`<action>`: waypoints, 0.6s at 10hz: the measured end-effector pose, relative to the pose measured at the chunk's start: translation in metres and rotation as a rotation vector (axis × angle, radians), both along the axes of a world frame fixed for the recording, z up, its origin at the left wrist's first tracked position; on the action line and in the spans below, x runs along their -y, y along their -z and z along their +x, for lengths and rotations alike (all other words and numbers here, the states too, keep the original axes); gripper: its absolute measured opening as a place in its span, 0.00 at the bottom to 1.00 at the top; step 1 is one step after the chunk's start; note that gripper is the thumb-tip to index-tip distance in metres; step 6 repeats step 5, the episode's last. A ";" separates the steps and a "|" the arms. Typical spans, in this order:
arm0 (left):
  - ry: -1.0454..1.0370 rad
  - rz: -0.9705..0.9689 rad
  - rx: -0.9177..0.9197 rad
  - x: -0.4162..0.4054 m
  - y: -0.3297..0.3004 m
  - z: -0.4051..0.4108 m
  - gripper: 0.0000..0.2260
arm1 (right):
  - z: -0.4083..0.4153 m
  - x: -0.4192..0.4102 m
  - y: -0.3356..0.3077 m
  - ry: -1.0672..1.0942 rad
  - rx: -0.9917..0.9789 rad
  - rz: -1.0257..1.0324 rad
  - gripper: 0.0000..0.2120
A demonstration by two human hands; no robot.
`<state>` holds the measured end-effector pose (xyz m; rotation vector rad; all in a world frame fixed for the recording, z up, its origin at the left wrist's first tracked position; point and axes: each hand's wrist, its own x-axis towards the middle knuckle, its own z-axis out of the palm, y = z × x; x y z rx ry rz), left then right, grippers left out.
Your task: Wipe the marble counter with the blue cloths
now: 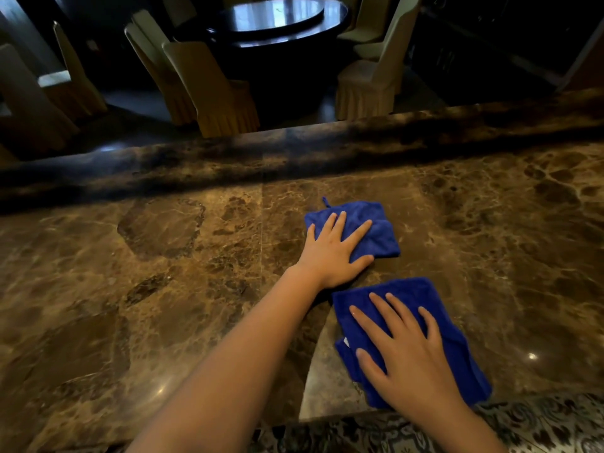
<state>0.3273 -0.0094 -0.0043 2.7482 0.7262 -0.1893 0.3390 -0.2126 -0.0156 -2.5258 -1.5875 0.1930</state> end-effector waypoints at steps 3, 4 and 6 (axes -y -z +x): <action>-0.204 0.069 0.256 0.024 -0.025 -0.138 0.17 | -0.011 -0.012 -0.016 0.009 -0.033 0.002 0.23; -0.318 0.030 0.282 0.030 -0.014 -0.184 0.17 | -0.018 -0.016 -0.011 0.013 0.037 0.121 0.18; -0.311 0.034 0.236 0.049 -0.005 -0.211 0.22 | -0.032 -0.015 -0.008 0.020 0.027 0.172 0.20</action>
